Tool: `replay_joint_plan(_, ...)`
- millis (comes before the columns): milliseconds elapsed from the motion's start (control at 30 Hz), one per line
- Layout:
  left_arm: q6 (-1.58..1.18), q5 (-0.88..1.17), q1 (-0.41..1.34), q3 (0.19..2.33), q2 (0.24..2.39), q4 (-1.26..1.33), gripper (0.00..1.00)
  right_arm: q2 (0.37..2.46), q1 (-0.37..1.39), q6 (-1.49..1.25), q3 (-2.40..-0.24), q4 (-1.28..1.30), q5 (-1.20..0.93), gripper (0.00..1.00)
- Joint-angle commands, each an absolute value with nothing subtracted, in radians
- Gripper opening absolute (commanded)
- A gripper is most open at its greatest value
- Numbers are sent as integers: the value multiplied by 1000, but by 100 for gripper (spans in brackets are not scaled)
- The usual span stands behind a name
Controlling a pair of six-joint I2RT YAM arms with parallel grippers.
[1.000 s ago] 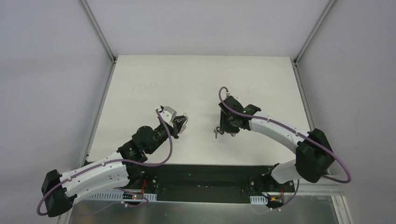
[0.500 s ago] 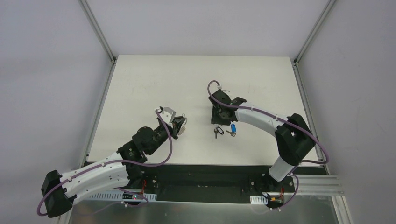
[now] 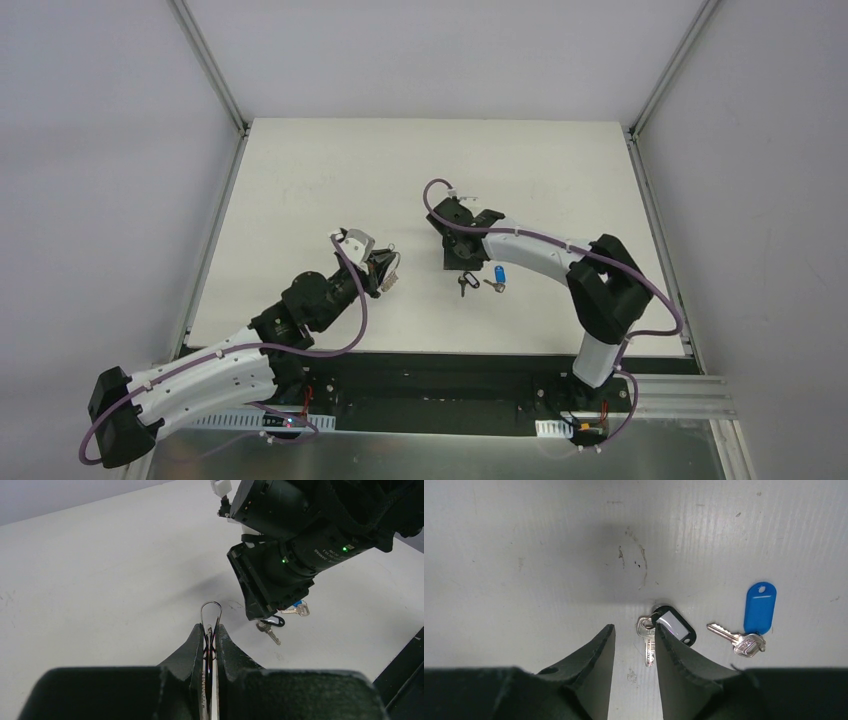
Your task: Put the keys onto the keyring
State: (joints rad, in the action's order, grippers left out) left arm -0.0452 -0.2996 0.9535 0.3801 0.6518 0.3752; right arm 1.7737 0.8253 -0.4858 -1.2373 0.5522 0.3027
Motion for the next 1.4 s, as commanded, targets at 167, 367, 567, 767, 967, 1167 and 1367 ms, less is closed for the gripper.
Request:
replay_joint_plan(167,-66,-322,937,376,628,405,0,1807,875,-496,-1271,620,405,36)
replay_joint_plan(367,-67,-319,936,374,630,404,0,1830,887,-490,-1278,621,433,35)
replay_joint_plan(567,-66,-319,935,374,630,405,0,1849,894,-484,-1285,621,453,30)
replay_joint_plan(767,-68,-317,933,374,631,405,0,1867,901,-476,-1298,626,462,27)
replay_joint_plan(967,-67,-317,934,371,629,405,0,1868,909,-471,-1301,638,479,21)
replay_joint_plan(1167,-70,-315,931,371,635,409,0,1869,909,-467,-1301,647,494,16)
replay_joint_plan(1367,-71,-310,932,371,637,411,0,1878,912,-466,-1300,649,494,15)
